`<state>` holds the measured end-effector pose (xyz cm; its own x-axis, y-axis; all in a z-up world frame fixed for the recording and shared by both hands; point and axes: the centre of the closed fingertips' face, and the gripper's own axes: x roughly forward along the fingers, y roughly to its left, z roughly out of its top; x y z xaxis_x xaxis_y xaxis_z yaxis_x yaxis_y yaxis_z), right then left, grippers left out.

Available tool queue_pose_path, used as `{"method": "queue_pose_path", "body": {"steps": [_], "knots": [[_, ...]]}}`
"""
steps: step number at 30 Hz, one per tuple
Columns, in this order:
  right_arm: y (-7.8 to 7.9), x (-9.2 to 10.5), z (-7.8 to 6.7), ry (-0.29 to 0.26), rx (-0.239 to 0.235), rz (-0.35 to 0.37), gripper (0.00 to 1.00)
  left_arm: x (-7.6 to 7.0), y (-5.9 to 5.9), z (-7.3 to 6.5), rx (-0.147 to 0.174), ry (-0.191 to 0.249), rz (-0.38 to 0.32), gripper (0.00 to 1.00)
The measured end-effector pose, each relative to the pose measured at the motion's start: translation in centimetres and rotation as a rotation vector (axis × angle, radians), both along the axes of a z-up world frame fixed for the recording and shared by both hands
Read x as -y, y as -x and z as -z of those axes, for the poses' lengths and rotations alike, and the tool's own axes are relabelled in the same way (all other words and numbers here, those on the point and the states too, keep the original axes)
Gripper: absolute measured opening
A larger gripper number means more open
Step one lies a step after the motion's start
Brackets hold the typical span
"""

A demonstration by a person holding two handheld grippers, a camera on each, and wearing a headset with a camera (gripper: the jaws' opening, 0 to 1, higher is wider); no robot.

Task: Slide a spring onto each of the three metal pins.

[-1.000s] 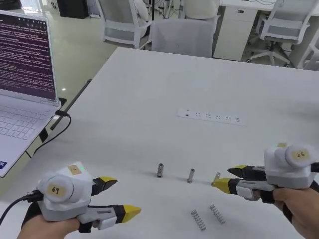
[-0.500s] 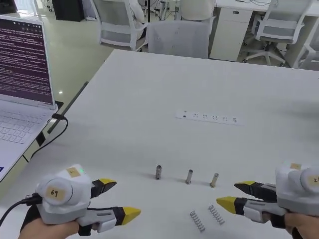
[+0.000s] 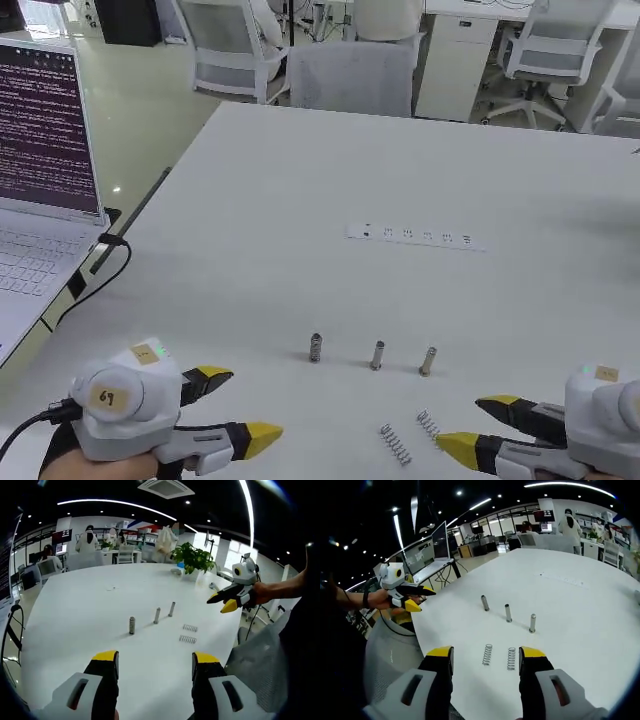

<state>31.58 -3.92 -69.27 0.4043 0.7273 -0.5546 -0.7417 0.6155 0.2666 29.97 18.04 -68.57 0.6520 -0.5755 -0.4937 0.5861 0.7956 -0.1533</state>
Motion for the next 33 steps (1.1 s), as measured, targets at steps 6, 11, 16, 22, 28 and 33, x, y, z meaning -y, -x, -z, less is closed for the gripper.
{"method": "queue_pose_path", "body": {"steps": [6, 11, 16, 22, 28, 33], "knots": [[0.3, 0.2, 0.3, -0.005, -0.003, 0.008, 0.51, 0.2, 0.1, 0.0, -0.002, -0.002, 0.004, 0.54], [0.6, 0.3, 0.5, -0.01, -0.009, 0.015, 0.51, 0.3, 0.0, 0.2, -0.005, -0.009, 0.013, 0.54], [0.7, 0.5, 0.5, -0.011, -0.014, 0.021, 0.51, 0.8, -0.2, 0.0, -0.003, -0.014, 0.029, 0.54], [0.9, 0.7, 0.4, -0.011, -0.013, 0.021, 0.52, 1.7, -0.3, 0.0, -0.003, -0.027, 0.064, 0.54], [1.1, 1.1, 0.3, -0.014, -0.012, 0.03, 0.52, 2.8, -0.6, 0.0, 0.0, -0.039, 0.105, 0.53], [1.3, 1.4, 0.2, -0.021, -0.009, 0.037, 0.53, 3.8, -0.9, 0.1, 0.003, -0.056, 0.151, 0.53]]}}
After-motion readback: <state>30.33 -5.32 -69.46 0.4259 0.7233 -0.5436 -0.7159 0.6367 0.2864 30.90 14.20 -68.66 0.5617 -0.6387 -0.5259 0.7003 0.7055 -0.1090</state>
